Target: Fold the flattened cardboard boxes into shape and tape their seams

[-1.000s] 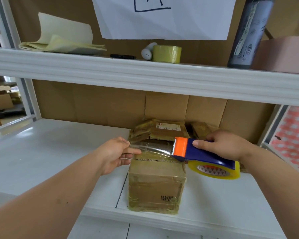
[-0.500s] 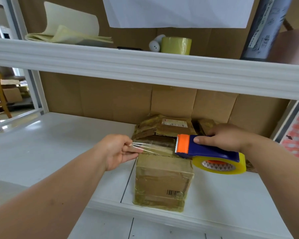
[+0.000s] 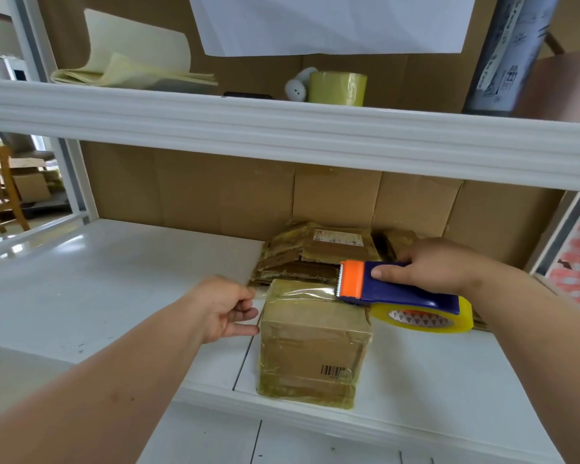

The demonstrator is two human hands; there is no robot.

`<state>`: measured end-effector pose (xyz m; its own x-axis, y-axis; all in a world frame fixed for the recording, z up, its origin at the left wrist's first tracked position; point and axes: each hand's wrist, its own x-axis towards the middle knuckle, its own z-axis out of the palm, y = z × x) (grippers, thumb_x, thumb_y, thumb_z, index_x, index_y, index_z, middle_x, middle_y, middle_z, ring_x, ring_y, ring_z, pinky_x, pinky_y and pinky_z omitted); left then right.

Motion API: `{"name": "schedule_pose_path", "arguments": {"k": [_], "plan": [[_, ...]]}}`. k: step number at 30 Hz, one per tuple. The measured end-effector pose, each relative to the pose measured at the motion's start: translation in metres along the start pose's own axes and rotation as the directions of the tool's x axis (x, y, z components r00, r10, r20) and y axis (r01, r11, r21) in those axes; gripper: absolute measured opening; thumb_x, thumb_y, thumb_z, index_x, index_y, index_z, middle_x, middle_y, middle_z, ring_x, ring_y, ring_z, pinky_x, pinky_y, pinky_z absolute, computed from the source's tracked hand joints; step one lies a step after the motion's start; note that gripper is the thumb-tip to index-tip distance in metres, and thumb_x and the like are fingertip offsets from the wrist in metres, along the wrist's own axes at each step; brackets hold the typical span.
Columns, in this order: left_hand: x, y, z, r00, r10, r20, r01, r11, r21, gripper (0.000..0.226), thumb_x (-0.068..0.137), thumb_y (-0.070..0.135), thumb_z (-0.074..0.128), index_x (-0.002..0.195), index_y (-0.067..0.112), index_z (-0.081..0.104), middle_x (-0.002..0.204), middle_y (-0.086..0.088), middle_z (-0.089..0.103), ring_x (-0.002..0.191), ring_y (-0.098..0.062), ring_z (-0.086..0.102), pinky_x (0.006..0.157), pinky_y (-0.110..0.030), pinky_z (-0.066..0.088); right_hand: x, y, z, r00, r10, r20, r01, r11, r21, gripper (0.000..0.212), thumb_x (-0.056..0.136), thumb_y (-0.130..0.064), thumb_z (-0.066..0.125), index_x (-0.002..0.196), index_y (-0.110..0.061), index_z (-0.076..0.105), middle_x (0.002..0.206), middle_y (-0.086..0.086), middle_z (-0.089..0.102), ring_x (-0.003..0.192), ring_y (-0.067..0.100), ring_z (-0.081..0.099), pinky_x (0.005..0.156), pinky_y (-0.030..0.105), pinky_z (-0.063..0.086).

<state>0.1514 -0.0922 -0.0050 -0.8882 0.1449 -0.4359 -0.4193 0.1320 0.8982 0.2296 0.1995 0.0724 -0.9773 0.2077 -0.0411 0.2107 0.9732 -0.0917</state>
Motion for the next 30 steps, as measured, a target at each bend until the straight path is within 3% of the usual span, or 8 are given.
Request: {"name": "schedule_pose_path", "arguments": {"k": [7, 12, 15, 17, 19, 22, 25, 30], "plan": [[0.0, -0.016, 0.014, 1.0, -0.021, 0.002, 0.02, 0.982, 0.188, 0.015, 0.097, 0.015, 0.059, 0.089, 0.006, 0.067, 0.067, -0.005, 0.054, 0.061, -0.017, 0.055, 0.075, -0.045, 0.062, -0.001, 0.007, 0.006, 0.999, -0.024, -0.037, 0.024, 1.0, 0.006, 0.06, 0.082, -0.08, 0.045, 0.073, -0.024, 0.065, 0.073, -0.002, 0.063, 0.072, 0.015, 0.061, 0.064, 0.032, 0.042], [0.0, -0.029, 0.012, 0.988, 0.153, 0.029, -0.153, 0.917, 0.369, 0.02, 0.097, 0.012, 0.054, 0.116, 0.017, 0.049, 0.073, -0.007, 0.058, 0.067, -0.018, 0.055, 0.083, -0.037, 0.057, -0.002, 0.009, 0.011, 0.998, -0.035, -0.053, 0.036, 0.999, 0.014, 0.062, 0.082, -0.081, 0.043, 0.076, -0.023, 0.066, 0.074, -0.001, 0.066, 0.074, 0.016, 0.063, 0.068, 0.034, 0.047], [0.002, -0.044, 0.007, 0.967, 0.233, 0.104, -0.252, 0.81, 0.53, 0.028, 0.095, 0.006, 0.051, 0.118, 0.021, 0.048, 0.079, -0.003, 0.065, 0.078, -0.019, 0.064, 0.088, -0.037, 0.054, -0.005, 0.01, 0.012, 0.997, -0.032, -0.07, 0.033, 0.999, 0.012, 0.062, 0.082, -0.081, 0.043, 0.076, -0.023, 0.066, 0.074, -0.001, 0.065, 0.074, 0.016, 0.062, 0.068, 0.034, 0.047], [0.005, -0.041, 0.003, 0.93, 0.359, 0.084, -0.337, 0.735, 0.588, 0.032, 0.098, 0.007, 0.048, 0.126, 0.022, 0.051, 0.1, 0.0, 0.067, 0.095, -0.021, 0.065, 0.089, -0.036, 0.052, -0.006, 0.011, 0.014, 0.995, -0.033, -0.095, 0.032, 0.999, -0.008, 0.064, 0.082, -0.082, 0.042, 0.076, -0.022, 0.065, 0.073, -0.001, 0.064, 0.073, 0.016, 0.061, 0.067, 0.033, 0.046], [-0.001, -0.025, 0.004, 0.867, 0.493, 0.071, -0.46, 0.738, 0.493, 0.04, 0.103, 0.012, 0.043, 0.142, 0.021, 0.045, 0.132, 0.009, 0.058, 0.118, -0.019, 0.056, 0.101, -0.031, 0.044, -0.008, 0.011, 0.016, 0.992, -0.039, -0.119, 0.038, 0.999, -0.008, 0.065, 0.081, -0.082, 0.042, 0.075, -0.021, 0.065, 0.071, -0.001, 0.063, 0.072, 0.016, 0.06, 0.065, 0.033, 0.046], [-0.017, 0.003, 0.024, 0.75, 0.569, 0.336, -0.636, 0.482, 0.603, 0.071, 0.097, 0.051, 0.051, 0.156, 0.027, 0.02, 0.154, 0.02, 0.029, 0.143, -0.011, 0.027, 0.115, -0.029, 0.024, -0.009, 0.011, 0.018, 0.99, -0.045, -0.131, 0.047, 0.999, 0.015, 0.065, 0.081, -0.081, 0.043, 0.074, -0.021, 0.066, 0.071, -0.001, 0.064, 0.071, 0.016, 0.06, 0.066, 0.035, 0.048], [-0.016, 0.013, 0.052, 0.767, 0.404, 0.498, -0.584, 0.12, 0.803, 0.115, 0.076, 0.08, 0.05, 0.157, 0.025, -0.009, 0.165, 0.009, -0.01, 0.152, -0.013, -0.008, 0.125, -0.04, 0.009, -0.012, 0.013, 0.019, 0.988, -0.054, -0.147, 0.058, 0.998, 0.021, 0.065, 0.081, -0.081, 0.043, 0.073, -0.02, 0.065, 0.071, 0.0, 0.063, 0.071, 0.017, 0.06, 0.067, 0.036, 0.049], [-0.004, 0.002, 0.068, 0.841, 0.311, 0.443, -0.48, 0.05, 0.876, 0.119, 0.072, 0.09, 0.041, 0.158, 0.023, -0.006, 0.167, 0.004, -0.003, 0.153, -0.016, -0.001, 0.124, -0.036, 0.01, -0.018, 0.017, 0.021, 0.986, -0.069, -0.151, 0.078, 0.996, 0.053, 0.063, 0.084, -0.078, 0.043, 0.075, -0.02, 0.065, 0.071, 0.002, 0.063, 0.071, 0.017, 0.059, 0.065, 0.034, 0.046]]}}
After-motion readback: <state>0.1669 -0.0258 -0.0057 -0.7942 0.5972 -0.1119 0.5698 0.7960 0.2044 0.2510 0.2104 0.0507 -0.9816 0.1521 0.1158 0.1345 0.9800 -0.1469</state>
